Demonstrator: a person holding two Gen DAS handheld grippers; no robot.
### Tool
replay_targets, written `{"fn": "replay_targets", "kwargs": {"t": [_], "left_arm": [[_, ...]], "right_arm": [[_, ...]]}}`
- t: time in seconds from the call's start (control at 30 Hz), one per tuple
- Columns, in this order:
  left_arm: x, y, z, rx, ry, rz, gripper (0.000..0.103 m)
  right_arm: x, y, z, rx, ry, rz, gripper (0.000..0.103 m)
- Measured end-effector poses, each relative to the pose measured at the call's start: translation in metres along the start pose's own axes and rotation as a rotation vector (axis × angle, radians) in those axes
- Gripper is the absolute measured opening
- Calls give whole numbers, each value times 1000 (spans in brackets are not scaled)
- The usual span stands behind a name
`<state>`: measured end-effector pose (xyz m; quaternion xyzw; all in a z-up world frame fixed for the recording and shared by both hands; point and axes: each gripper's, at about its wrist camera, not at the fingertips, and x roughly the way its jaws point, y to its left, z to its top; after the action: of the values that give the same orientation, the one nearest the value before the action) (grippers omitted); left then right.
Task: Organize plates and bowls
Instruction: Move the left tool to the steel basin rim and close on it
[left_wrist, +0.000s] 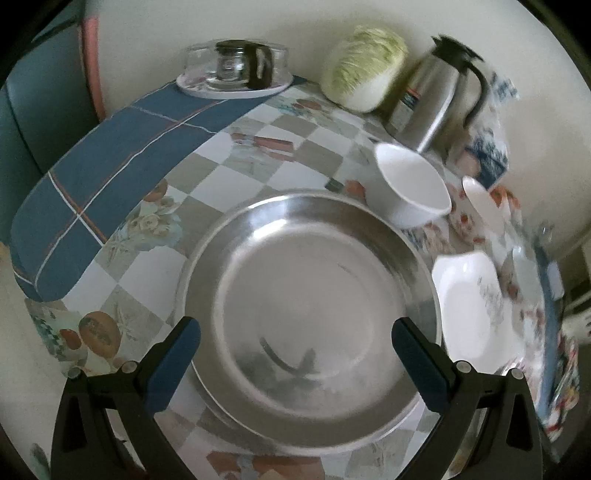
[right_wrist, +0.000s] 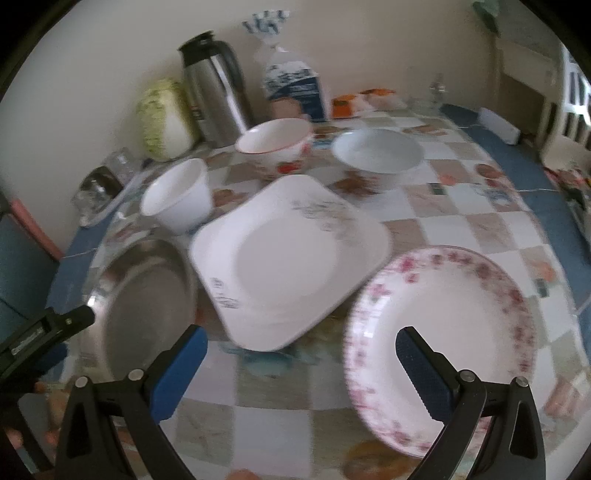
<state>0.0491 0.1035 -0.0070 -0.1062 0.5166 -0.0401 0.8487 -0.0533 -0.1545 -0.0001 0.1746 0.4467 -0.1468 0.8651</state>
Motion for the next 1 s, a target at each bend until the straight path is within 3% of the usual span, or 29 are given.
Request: {"fn": "replay_targets", "kwargs": {"t": [0.1,0.27,0.33,0.57,0.77,0.87,0.93,1.0], "left_arm": [[-1,14,7,-50,-39,-18,103],[-12,38,17,-115,-173,7,103],[-11,43,20,-124,-183,24,103],[11,57,29,-116,-86,114,103],[28,68,32,-154,-40,111,103],[36,67,35,-145,-22,119,101],[40,67,36,-145,-9,124,88],[43,68,38,-150,-4,119,86]], "right_arm": [[4,16,2,-24,3,43,103],[14,48,4,-85,22,102,103],[19,55,2,-93,42,113,103],[38,71,-2,-89,100,128,96],[43,83,-7,-128,115,147,92],[47,85,-7,-126,119,152,84],[50,89,-6,-138,123,160,77],[52,91,-7,-130,139,175,72]]}}
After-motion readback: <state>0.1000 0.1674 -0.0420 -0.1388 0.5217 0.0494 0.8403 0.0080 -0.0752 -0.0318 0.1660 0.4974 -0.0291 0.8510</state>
